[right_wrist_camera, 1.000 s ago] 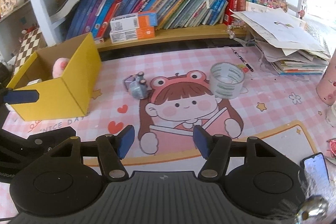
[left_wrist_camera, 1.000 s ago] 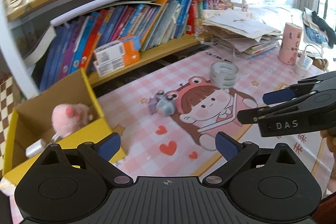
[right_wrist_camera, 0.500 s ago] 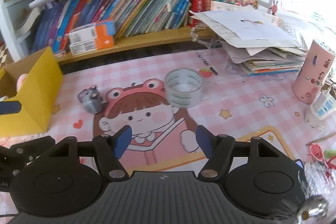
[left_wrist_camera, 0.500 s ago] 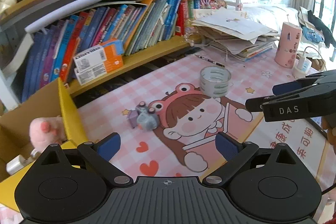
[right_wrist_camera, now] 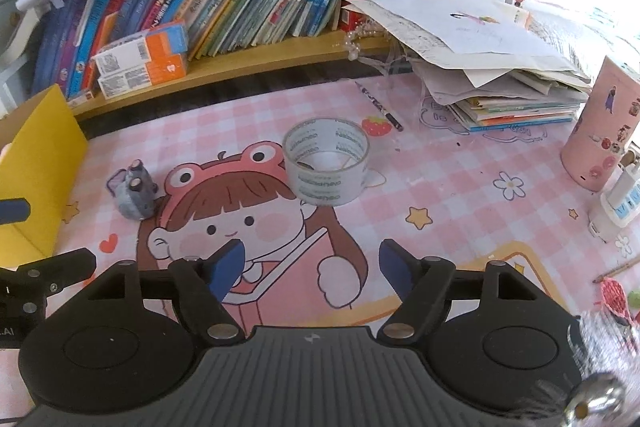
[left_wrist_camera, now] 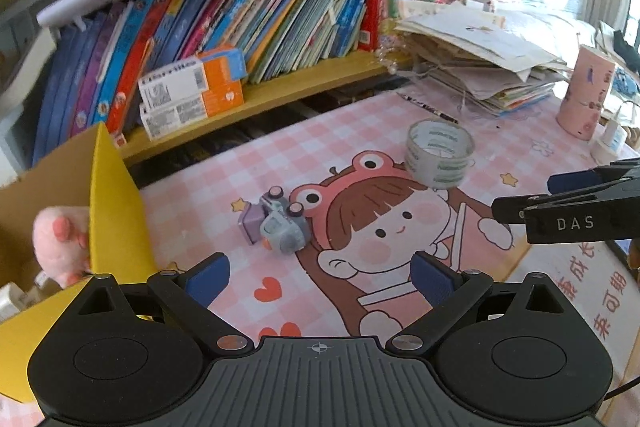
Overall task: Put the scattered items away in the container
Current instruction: 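Move left tool to the grey toy car while right tool approaches the tape roll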
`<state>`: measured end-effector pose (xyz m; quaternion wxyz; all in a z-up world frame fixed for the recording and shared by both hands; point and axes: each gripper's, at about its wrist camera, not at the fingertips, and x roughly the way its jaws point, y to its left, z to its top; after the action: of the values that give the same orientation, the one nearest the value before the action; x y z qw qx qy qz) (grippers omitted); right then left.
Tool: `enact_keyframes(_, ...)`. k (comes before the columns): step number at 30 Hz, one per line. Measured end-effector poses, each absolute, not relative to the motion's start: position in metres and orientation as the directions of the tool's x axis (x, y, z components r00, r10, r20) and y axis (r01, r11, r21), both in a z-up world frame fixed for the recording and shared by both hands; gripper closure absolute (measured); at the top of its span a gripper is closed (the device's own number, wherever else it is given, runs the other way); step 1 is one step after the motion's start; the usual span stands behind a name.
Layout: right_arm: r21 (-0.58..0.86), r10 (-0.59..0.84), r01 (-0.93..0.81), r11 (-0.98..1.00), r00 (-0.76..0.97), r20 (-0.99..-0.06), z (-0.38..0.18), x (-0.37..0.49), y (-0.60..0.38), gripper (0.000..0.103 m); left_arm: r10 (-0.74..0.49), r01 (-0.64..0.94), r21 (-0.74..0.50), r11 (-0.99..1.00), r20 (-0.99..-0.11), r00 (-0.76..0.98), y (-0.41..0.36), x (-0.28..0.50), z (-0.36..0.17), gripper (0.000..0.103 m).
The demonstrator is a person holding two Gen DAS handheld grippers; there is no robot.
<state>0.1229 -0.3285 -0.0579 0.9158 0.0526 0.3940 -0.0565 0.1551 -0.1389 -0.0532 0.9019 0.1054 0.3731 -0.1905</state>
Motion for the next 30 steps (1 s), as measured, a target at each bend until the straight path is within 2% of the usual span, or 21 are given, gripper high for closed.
enact_keyframes(8,0.039,-0.069,0.145,0.989,0.668,-0.741,-0.068,0.152,-0.336,0.026,-0.252,0.376,0.000,0.926,-0.742,0.622,-0.141,0.179,-0.071,0.005)
enact_keyframes(30,0.029,-0.073,0.147,0.989,0.643,-0.762,-0.098,0.219,-0.347,0.021,-0.143,0.290,0.092,0.953,-0.704,0.695,-0.155,0.216,-0.105,0.009)
